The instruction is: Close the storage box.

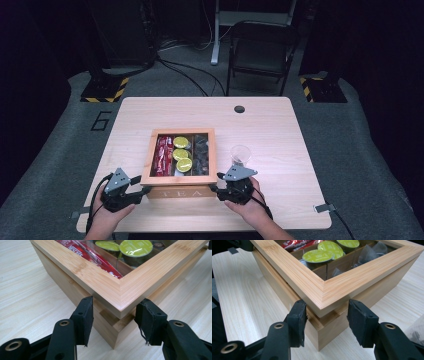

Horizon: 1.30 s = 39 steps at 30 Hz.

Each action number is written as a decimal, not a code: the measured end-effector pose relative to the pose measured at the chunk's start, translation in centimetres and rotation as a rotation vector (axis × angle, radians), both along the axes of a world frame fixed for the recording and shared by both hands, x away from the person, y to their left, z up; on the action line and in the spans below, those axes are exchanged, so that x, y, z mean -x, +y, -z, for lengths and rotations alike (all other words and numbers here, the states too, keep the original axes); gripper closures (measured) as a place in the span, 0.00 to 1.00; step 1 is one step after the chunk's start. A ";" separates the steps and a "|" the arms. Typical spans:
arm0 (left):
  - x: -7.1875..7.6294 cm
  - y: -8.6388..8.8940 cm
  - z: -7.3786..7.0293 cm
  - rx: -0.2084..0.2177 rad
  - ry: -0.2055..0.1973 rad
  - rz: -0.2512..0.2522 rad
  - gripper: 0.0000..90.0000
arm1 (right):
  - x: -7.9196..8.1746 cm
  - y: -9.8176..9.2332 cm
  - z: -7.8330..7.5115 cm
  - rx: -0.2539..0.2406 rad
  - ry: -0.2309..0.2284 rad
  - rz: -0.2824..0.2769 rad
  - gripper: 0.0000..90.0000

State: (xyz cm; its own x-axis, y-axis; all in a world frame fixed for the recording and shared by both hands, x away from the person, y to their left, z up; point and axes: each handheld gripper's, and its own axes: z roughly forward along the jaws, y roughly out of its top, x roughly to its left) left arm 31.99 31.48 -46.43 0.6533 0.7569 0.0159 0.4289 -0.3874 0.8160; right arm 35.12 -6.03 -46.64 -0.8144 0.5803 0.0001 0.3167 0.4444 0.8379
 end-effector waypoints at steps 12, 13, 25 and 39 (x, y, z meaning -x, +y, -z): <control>0.3 -0.3 0.0 -0.003 0.019 -0.016 0.35 | 0.1 0.2 -0.7 0.026 -0.006 -0.026 0.44; 0.2 -0.3 0.0 -0.005 0.018 -0.012 0.35 | 0.0 0.1 -0.7 0.027 0.001 -0.028 0.44; -0.3 -0.2 -0.9 0.021 0.016 -0.031 0.36 | 0.1 0.5 -0.9 0.015 -0.016 -0.035 0.43; -2.0 -0.2 -3.6 0.042 -0.025 -0.049 0.37 | -0.5 -0.6 -2.2 -0.026 -0.038 0.008 0.43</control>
State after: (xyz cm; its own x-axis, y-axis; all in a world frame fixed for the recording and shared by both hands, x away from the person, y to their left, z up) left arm 33.95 31.30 -42.81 0.6153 0.7883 -0.0010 0.4262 -0.3316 0.8417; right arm 35.63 -6.66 -44.39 -0.8095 0.5869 -0.0158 0.2877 0.4199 0.8608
